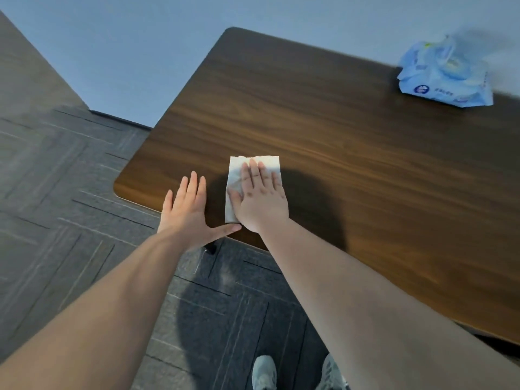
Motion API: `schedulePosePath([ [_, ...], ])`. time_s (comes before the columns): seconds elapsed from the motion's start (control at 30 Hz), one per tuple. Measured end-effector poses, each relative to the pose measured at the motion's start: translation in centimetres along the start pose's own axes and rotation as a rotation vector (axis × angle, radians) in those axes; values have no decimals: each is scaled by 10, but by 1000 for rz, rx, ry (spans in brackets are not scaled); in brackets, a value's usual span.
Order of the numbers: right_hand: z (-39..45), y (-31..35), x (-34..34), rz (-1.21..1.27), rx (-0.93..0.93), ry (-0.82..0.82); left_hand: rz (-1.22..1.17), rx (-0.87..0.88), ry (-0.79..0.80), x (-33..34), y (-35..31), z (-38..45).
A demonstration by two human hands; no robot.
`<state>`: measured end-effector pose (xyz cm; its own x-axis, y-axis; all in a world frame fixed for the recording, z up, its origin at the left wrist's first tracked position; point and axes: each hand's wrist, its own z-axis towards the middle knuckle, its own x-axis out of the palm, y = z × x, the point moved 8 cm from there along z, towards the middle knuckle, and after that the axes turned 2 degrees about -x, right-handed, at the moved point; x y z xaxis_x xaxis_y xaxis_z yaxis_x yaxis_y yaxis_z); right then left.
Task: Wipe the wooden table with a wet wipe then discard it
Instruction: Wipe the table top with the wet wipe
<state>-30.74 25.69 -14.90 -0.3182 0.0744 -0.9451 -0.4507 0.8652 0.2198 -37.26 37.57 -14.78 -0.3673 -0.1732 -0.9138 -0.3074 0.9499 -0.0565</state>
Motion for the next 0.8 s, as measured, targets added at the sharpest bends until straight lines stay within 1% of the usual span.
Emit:
schedulePosePath([
  [0.17, 16, 32, 6, -32, -114, -4, -4, 13, 29, 3, 0, -3],
  [0.37, 1, 26, 8, -48, -199, 43, 25, 24, 39, 1, -3, -7],
  [0.47, -17, 9, 6, -38, -177, 58, 16, 38, 2, -4, -6, -9],
  [0.57, -39, -19, 4, -43, -134, 40, 64, 48, 17, -9, -10, -11],
  [0.63, -55, -43, 4, -51, -88, 14, 103, 98, 28, -12, -19, -14],
  [0.7, -72, -72, 3, -59, -28, -3, 120, 172, 27, -15, -38, -18],
  [0.8, -100, -118, -2, -68, 85, -21, 122, 275, 16, -14, -86, -25],
])
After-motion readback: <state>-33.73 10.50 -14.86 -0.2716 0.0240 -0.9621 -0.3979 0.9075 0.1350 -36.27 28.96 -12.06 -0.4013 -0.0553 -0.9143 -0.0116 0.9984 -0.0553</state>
